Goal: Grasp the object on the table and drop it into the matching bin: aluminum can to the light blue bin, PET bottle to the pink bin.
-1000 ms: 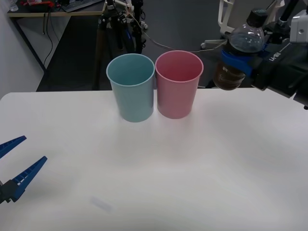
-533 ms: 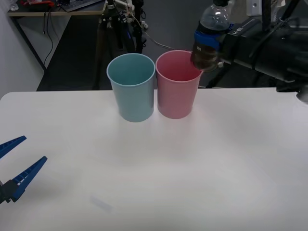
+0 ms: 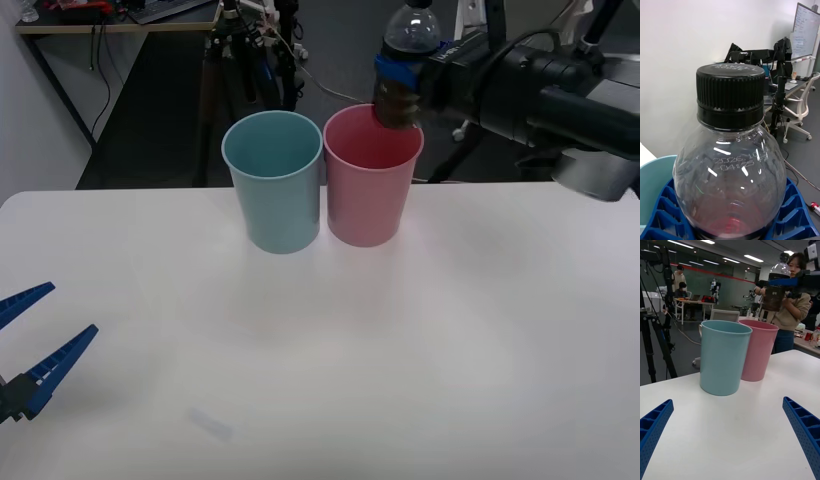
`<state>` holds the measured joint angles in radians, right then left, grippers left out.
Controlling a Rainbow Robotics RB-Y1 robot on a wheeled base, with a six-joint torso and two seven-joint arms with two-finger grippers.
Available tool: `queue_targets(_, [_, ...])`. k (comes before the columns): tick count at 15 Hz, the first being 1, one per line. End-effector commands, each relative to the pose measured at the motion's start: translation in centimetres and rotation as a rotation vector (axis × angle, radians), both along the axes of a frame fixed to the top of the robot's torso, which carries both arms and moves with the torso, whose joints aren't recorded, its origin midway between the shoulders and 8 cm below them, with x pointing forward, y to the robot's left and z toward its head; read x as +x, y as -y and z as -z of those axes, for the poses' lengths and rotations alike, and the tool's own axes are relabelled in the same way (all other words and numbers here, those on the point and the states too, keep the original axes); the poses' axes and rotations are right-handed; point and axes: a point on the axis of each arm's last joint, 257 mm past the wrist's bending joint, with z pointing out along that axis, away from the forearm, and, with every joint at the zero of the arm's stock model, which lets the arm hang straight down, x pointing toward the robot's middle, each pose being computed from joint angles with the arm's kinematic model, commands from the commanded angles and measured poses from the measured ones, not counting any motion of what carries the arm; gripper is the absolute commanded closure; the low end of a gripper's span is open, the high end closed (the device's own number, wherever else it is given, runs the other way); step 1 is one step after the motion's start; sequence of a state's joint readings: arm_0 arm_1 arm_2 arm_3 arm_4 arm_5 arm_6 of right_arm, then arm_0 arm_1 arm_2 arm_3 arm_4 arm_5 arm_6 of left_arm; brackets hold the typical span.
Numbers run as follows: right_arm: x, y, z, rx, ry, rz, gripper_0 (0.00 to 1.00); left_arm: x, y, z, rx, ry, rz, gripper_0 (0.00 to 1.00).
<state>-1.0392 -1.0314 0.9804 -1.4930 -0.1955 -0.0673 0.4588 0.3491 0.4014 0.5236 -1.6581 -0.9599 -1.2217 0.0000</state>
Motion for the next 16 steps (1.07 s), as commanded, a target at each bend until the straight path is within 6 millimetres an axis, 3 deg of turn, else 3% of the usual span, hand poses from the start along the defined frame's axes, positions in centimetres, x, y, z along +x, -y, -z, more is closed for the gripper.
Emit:
queue_targets(1, [1.4,-0.5,1.1,-0.004,0.0,0.018,1.0,0.0,0.0,0.0,0.0,0.0,0.0,0.0])
queue_targets(8, [3.2,-2.0,3.3,-0.008,-0.008,0.033,1.0,0.0,0.0,0.0,0.0,0.0,0.0,0.0])
queue_targets(15, [4.0,-3.1,3.3,-0.006,0.001,0.034,1.0,0.0,0.0,0.0,0.0,0.0,0.0,0.0])
queue_targets(16, [4.0,-3.1,3.3,-0.008,0.001,0.032,0.69,0.0,0.0,0.0,0.0,0.0,0.0,0.0])
